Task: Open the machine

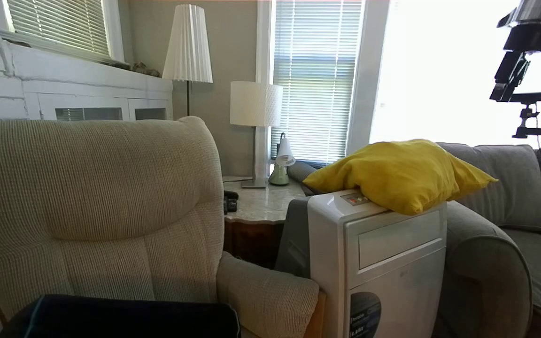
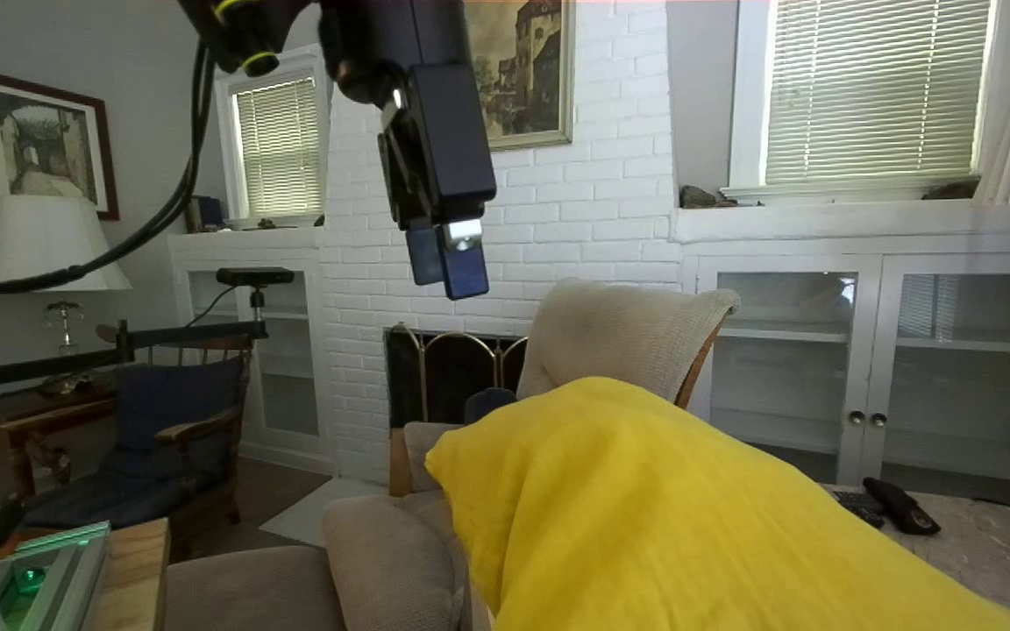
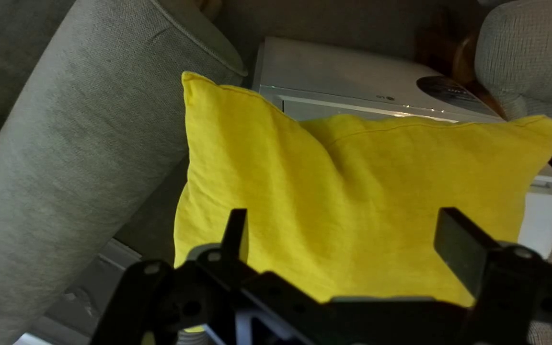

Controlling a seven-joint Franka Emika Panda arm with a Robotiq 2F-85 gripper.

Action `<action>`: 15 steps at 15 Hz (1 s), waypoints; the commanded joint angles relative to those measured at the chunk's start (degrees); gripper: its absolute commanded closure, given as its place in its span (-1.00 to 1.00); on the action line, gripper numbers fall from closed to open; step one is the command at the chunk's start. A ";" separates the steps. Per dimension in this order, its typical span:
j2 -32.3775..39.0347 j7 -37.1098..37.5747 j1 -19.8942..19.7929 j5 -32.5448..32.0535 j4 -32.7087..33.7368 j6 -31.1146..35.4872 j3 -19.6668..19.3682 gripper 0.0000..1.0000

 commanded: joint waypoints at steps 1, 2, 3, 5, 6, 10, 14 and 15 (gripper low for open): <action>0.07 -0.22 -0.33 0.29 0.10 -0.12 0.33 -1.00; 0.07 -0.22 -0.33 0.29 0.10 -0.12 0.32 -1.00; 0.07 -0.22 -0.33 0.29 0.10 -0.12 0.32 -1.00; 0.07 -0.22 -0.33 0.29 0.10 -0.12 0.33 -1.00; 0.07 -0.22 -0.33 0.29 0.10 -0.12 0.33 -1.00; 0.07 -0.22 -0.33 0.29 0.10 -0.12 0.32 -1.00; -0.12 0.84 1.52 1.70 -0.42 0.48 2.12 -1.00; -0.29 1.05 2.31 2.32 -0.50 0.34 2.78 -1.00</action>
